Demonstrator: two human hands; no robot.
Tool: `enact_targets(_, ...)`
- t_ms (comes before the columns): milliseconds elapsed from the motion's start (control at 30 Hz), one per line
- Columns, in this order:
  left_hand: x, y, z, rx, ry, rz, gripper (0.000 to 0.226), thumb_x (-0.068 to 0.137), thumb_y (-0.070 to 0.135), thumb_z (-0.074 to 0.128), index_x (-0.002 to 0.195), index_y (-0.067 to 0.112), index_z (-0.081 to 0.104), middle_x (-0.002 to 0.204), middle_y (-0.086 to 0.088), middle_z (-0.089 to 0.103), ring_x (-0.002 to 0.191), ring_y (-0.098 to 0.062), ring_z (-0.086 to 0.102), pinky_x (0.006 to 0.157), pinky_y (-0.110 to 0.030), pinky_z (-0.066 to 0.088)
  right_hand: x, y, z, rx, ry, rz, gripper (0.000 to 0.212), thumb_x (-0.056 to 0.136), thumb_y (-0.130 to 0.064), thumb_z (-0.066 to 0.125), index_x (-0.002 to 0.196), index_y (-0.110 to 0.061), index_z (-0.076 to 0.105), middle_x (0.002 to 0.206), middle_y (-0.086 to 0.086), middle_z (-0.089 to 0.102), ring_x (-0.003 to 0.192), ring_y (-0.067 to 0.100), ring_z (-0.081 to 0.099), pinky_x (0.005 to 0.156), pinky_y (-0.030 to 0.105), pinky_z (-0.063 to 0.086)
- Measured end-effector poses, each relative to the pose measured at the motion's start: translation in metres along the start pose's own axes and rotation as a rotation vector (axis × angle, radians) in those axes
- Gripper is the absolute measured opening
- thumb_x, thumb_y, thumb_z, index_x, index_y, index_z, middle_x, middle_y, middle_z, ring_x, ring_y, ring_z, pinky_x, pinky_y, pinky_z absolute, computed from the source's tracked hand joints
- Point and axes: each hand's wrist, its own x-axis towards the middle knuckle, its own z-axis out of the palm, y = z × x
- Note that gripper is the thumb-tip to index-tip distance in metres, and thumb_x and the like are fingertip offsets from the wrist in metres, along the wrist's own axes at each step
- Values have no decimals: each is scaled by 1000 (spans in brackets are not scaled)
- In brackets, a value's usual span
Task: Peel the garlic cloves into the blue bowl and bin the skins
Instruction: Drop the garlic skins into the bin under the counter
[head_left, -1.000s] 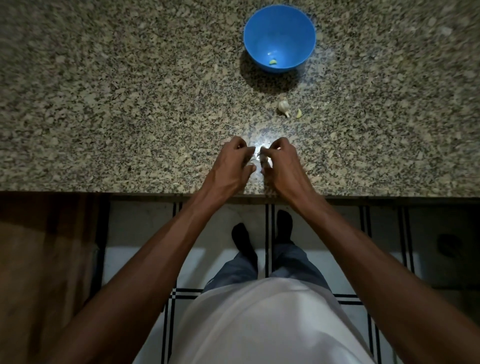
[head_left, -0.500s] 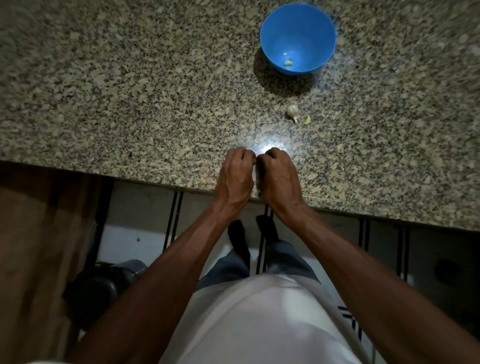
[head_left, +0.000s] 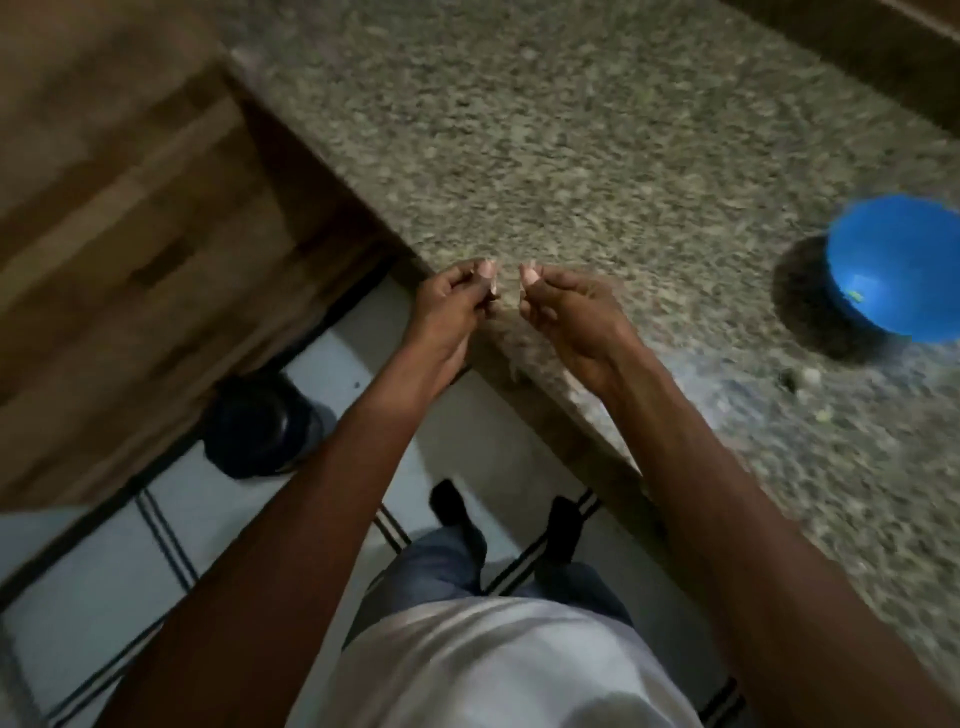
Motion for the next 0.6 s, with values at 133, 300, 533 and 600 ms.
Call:
enact_targets(133,-13,14,-114,-169,234,28,10,104,4,59,102,9,68,79,1,66,69,-3,63,70,-17,55,24,44,100,-151,-176,91,12,104,-6,62,98,-9,72,77,-5,71,67,2,63,67,16,54)
enact_targets(300,-45,3,-258,-299,500,28,9,102,1,61,103,6,68,91,-4,70,83,-11,69,77,-18,59,35,126,217,-324,-325,198,9,103,-8,62,110,-4,67,83,3,64,75,8,60,73,21,56)
enact_targets(533,-87,-15,-428,-320,729,-68,13,98,4,67,98,15,75,122,-11,72,113,-24,70,97,-31,57,38,268,348,-503,-418,270,10,102,-11,66,101,-11,76,93,8,78,91,22,72,92,37,61)
enact_targets(600,-96,-24,-464,-323,761,-97,12,96,7,71,99,17,76,132,-15,67,118,-28,68,97,-32,57,39,300,370,-553,-414,288,13,102,-14,67,109,-7,75,107,17,77,96,25,73,97,41,61)
